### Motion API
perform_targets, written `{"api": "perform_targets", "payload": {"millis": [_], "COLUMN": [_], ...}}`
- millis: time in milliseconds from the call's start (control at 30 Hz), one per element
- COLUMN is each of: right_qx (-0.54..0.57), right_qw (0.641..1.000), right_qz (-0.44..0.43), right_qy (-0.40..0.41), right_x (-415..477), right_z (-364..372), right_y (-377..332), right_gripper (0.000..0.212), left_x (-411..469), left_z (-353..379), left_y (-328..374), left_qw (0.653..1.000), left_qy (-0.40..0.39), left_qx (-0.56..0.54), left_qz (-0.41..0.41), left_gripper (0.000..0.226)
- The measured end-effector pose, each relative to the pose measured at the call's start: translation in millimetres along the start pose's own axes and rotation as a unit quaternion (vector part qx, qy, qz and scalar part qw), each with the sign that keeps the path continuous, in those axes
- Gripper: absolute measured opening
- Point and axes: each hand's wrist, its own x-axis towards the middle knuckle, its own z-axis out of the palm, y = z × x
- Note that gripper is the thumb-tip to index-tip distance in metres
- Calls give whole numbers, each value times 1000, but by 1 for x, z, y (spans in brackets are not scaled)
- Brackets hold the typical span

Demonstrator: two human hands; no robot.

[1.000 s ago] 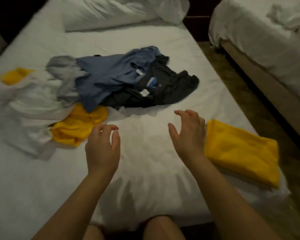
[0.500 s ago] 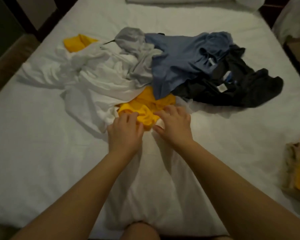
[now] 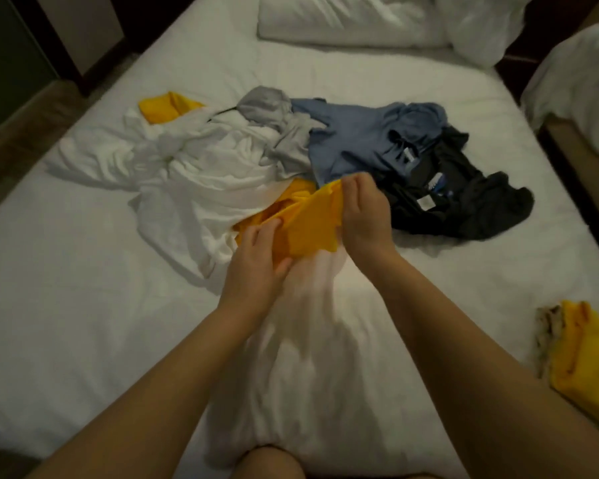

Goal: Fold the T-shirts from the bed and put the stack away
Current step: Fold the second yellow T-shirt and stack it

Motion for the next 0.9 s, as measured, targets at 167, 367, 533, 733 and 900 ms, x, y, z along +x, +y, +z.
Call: {"api": "perform_targets", "payload": {"millis": [167, 367, 533, 733, 900], "right_qx": [66, 91, 105, 143, 69], "right_qw": [991, 987, 977, 959, 980], "right_qz": [-95, -130, -178, -201, -156], "right_qy": [64, 33, 58, 140, 98], "right_x": [12, -2, -25, -54, -87], "right_z": [-37, -81, -121, -190, -218], "right_y": [-77, -142, -191, -223, -211], "right_gripper": [22, 23, 28, 28, 29], "left_x": [15, 10, -11, -41, -75], "left_z": [-60, -124, -154, -187, -187], "left_y": [55, 117, 164, 222, 257], "left_qw": [993, 989, 983, 968, 964], "left_qy": [103, 79, 101, 143, 146], "left_qx": [-24, -24, -48, -104, -153], "left_qz": [60, 124, 147, 179, 163], "left_gripper": [57, 54, 29, 27, 27]}}
